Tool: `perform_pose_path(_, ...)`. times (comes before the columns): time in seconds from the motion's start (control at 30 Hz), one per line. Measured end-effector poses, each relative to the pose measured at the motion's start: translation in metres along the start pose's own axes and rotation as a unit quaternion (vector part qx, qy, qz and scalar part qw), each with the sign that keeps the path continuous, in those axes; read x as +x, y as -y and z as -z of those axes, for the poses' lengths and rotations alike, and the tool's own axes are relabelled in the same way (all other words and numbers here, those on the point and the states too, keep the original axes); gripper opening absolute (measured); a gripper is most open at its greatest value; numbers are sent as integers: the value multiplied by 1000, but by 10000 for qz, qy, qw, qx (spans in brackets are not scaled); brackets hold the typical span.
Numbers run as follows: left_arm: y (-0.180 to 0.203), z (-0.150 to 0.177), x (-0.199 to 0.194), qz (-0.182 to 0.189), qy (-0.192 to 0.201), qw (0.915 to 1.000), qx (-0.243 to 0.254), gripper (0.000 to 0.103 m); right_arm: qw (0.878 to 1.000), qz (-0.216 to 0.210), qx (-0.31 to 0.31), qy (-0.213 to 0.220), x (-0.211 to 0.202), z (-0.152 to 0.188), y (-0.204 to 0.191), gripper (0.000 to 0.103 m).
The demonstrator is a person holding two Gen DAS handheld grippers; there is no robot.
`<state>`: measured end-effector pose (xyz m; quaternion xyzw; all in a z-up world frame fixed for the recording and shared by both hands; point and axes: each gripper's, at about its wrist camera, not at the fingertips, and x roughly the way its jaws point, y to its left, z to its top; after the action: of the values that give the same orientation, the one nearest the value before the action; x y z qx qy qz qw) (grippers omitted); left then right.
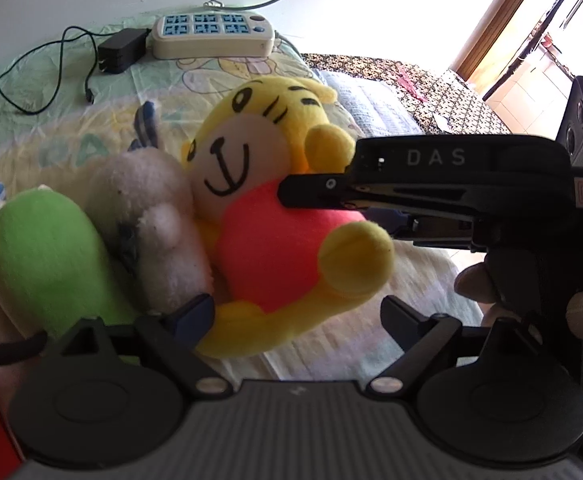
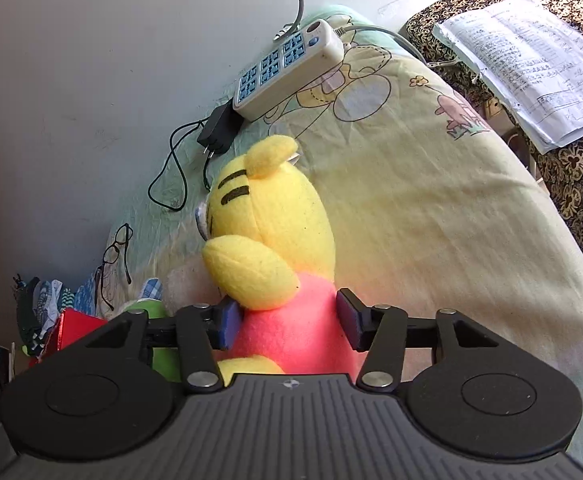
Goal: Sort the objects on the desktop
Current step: 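Grasp the yellow tiger plush with the right tool and lift it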
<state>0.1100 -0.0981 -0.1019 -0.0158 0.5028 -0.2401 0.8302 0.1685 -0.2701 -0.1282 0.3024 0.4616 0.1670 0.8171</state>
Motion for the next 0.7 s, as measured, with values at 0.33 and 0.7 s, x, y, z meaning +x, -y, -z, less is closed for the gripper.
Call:
perform_pose_path(0.33,41,7,-4,302,-99,9972,680,91,9987,-236,439,72,-33,6,29,31)
perform_pose_path(0.7,56,-16,1,468,-6,9940,984,94,9937,33,973,553,-68,20,73,34)
